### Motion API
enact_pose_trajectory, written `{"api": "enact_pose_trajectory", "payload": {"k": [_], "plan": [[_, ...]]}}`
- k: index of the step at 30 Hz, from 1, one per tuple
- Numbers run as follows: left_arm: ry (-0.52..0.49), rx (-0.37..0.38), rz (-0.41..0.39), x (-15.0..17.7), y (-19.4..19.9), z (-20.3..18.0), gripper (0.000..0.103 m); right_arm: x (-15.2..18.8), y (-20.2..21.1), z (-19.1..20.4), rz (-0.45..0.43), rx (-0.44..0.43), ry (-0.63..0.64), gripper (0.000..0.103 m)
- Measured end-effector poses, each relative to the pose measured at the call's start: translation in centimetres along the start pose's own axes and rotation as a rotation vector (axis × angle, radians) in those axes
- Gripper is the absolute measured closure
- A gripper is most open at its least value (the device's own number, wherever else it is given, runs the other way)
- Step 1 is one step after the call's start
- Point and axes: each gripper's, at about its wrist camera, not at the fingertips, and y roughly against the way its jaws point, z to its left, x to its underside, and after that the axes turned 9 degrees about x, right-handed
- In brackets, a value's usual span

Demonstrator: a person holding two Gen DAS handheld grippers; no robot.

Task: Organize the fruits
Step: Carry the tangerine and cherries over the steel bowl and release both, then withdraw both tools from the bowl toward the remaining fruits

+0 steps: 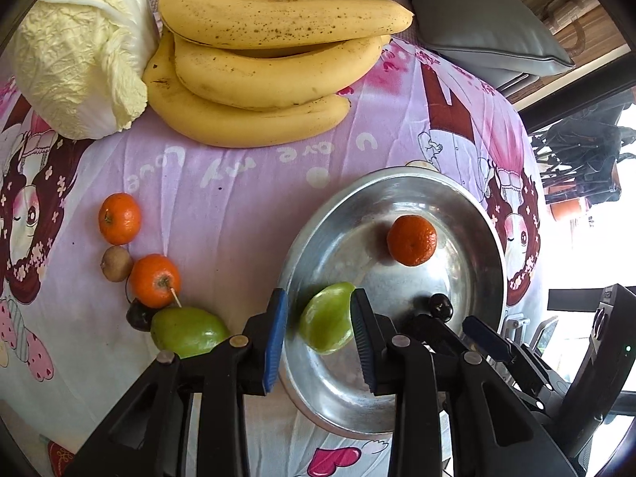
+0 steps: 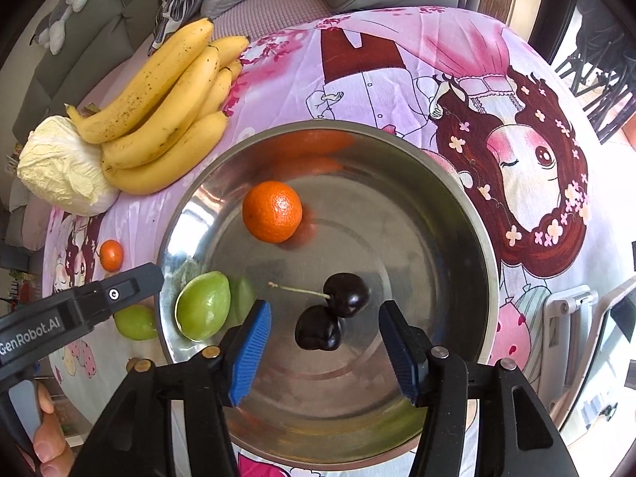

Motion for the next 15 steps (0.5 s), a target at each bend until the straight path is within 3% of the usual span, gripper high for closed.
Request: {"api": "enact_pose_trajectory", "payload": {"k": [6, 15], "plan": [[0.012, -0.081, -0.025, 1.2, 1.3, 2.4, 0.07, 1.5, 0.4, 0.7, 0.008, 0.017, -0.006, 0.039], [0.005, -0.144, -0.024, 3.8, 2.8, 6.1, 0.07, 3.3, 1.4, 1.0, -0.018, 0.067, 0.02, 0.039]]}}
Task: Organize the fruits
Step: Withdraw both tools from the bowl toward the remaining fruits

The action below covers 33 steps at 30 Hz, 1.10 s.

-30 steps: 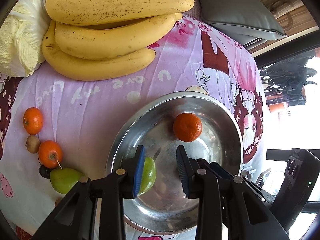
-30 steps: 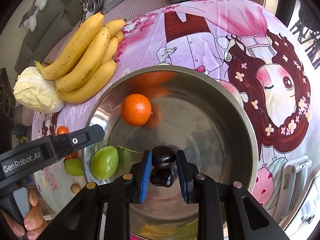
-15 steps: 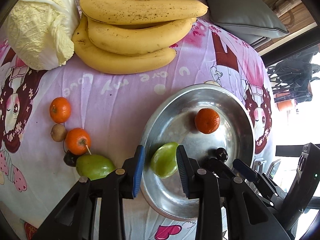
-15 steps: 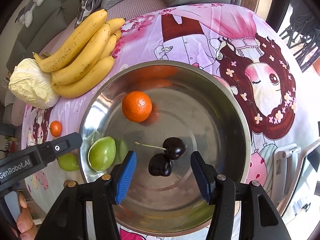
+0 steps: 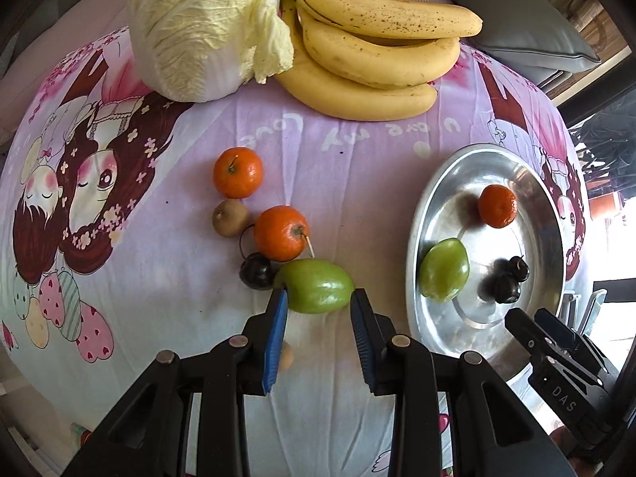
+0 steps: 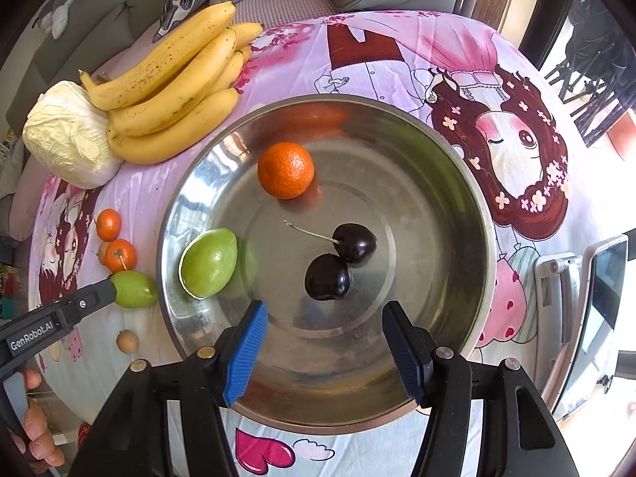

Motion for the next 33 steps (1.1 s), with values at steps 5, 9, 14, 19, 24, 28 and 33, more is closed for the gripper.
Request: {"api": "enact_pose_trajectory", "payload": {"k": [5, 9, 14, 19, 24, 28, 33], "plan": [[0.029, 0.002, 0.012, 1.2, 0.5, 1.6, 0.066, 0.8, 0.0, -0.1, 0.009, 0.008, 0.003, 0.039], [0.032, -0.007, 0.005, 1.9, 0.9, 2.1, 0.063, 1.3, -0.1, 0.0, 0.019, 0.011, 0.011, 0.039], [0.045, 0.005, 0.005, 2.3, 1.1, 2.2, 0.063, 1.5, 0.0, 0.0, 0.031, 0.005, 0.022, 0.039], [0.043, -0.007, 0.017, 2.7, 1.1, 2.0, 0.04, 1.6, 0.2, 0.5, 0.031, 0.009, 0.05, 0.03], [0.057, -0.019, 0.013, 3.0, 0.9, 2.0, 0.026, 1.5, 0.6, 1.2, 0.01, 0.016, 0.079, 0.011], [0.055, -0.038, -0.004, 3.0, 1.0, 2.0, 0.018, 1.3, 0.4, 1.6, 0.001, 0.02, 0.091, 0.0], [0.054, -0.064, -0.013, 3.1, 0.9, 2.1, 0.012, 1.2, 0.2, 2.1, -0.004, 0.019, 0.11, 0.0]]}}
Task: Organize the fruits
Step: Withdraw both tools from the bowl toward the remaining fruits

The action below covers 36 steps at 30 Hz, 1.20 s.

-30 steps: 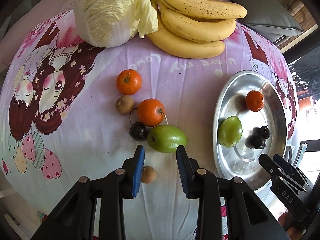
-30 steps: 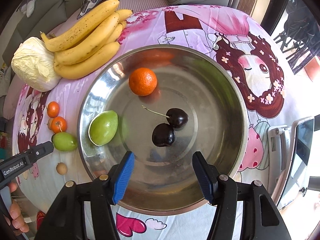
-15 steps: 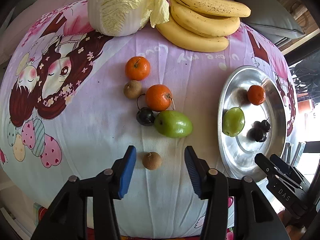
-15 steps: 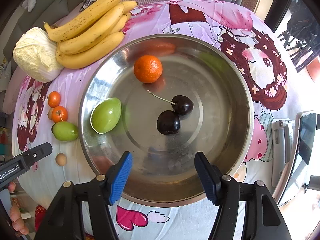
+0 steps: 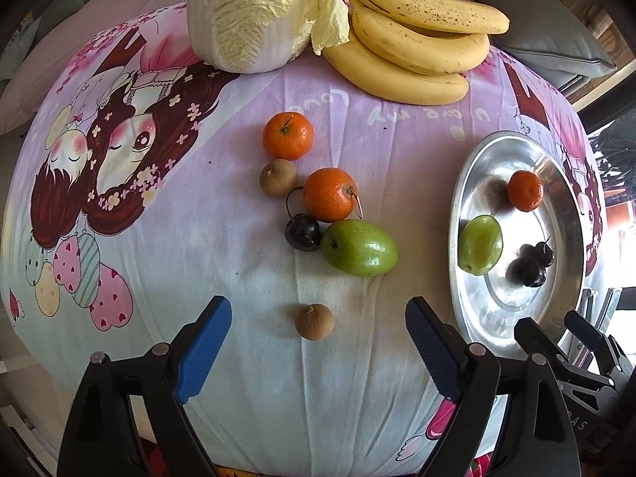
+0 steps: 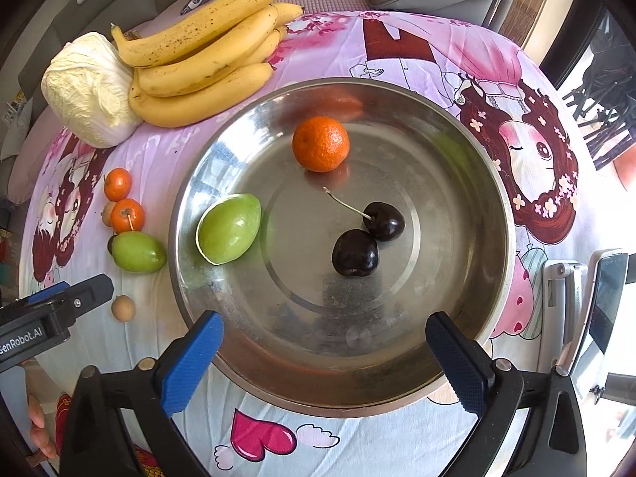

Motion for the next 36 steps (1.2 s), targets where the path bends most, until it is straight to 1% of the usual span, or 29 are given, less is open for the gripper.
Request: {"api": "enact_pose_trajectory", "payload": {"k": [3, 4, 10, 14, 20, 25, 28, 36], "plan": [[-0.011, -0.03, -0.018, 0.0, -0.2, -0.1, 0.006, -0.1, -0.1, 0.1, -0.006, -0.001, 0.005, 0.0], [-0.015, -0.037, -0.021, 0.0, -0.2, 0.0, 0.006, -0.1, -0.1, 0.2, -0.009, -0.003, 0.008, 0.0], [0.01, -0.031, -0.03, -0.1, -0.1, 0.8, 0.006, 0.1, -0.5, 0.5, -0.001, 0.005, 0.019, 0.0], [-0.009, -0.049, -0.058, 0.2, 0.4, 1.4, 0.006, 0.2, -0.3, 0.7, -0.014, -0.005, 0.027, 0.0], [-0.004, -0.042, -0.096, 0.6, 1.4, 2.7, 0.006, 0.1, 0.5, 1.7, -0.048, -0.033, 0.041, 0.0], [-0.009, -0.029, -0.114, 0.8, 1.9, 2.8, 0.006, 0.1, 1.5, 3.1, -0.091, -0.058, 0.06, 0.0], [0.0, -0.025, -0.118, 0.8, 2.2, 2.9, 0.006, 0.0, 1.7, 3.8, -0.072, -0.082, 0.052, 0.0], [0.04, -0.01, -0.124, 0.9, 3.1, 4.5, 0.006, -0.1, 2.0, 5.4, -0.03, -0.108, 0.026, 0.0]]}}
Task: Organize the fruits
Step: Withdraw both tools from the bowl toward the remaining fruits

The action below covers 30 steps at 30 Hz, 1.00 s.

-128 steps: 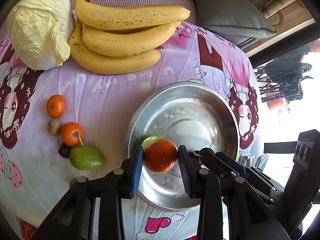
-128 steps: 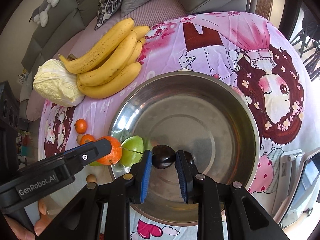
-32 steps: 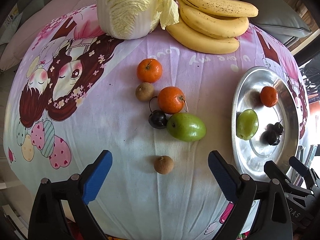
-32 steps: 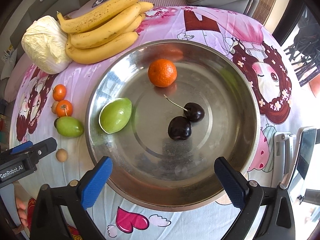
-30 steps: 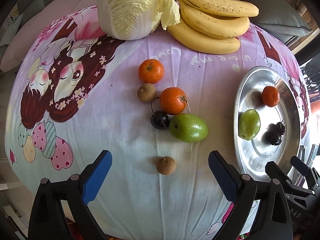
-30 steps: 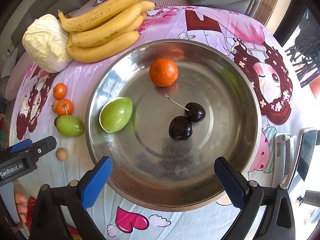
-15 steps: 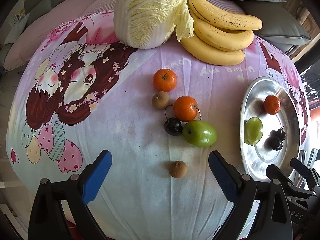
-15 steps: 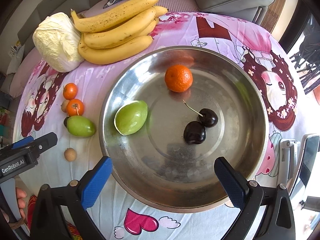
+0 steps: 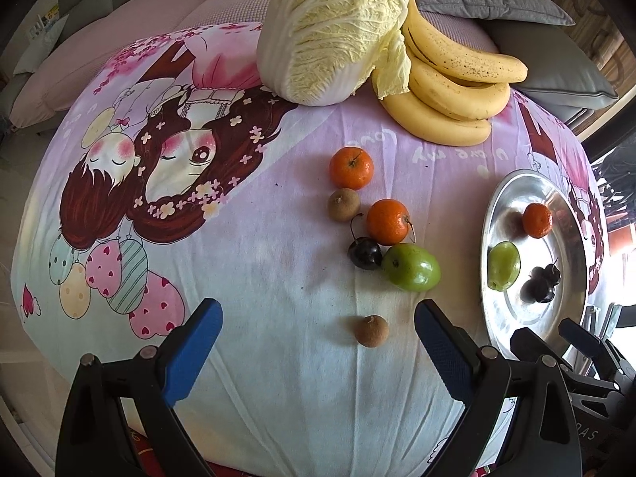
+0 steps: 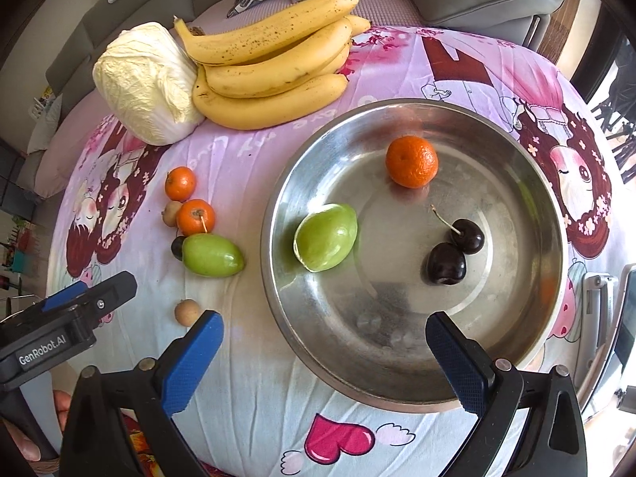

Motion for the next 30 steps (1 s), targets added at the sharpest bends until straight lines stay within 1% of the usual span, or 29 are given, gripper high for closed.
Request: {"api": "enact_pose_trajectory", "payload": {"k": [5, 9, 13, 19, 24, 30], "plan": [[0.043, -0.004, -0.002, -0.8, 0.1, 1.7, 0.006, -0.1, -0.4, 0.9, 0.051, -0.015, -0.041, 0.0], [0.08, -0.009, -0.002, -1.5, 0.0, 3.2, 0.006, -0.6, -0.3, 1.7, 0.057, -0.022, -0.065, 0.0], [0.113, -0.004, -0.003, -2.2, -0.1, 4.6, 0.006, -1.6, -0.4, 2.4, 0.068, -0.051, -0.091, 0.0], [0.146, -0.006, 0.0, -3.3, -0.4, 5.9, 0.006, -2.7, -0.2, 4.6, 0.038, -0.053, -0.049, 0.0], [0.161, -0.002, -0.001, -4.3, -0.6, 6.4, 0.006, -3.8, -0.6, 6.2, 0.039, -0.073, -0.048, 0.0], [0.167, -0.004, 0.006, -5.1, -1.0, 6.9, 0.006, -5.2, -1.7, 7.9, 0.041, -0.076, -0.022, 0.0]]}}
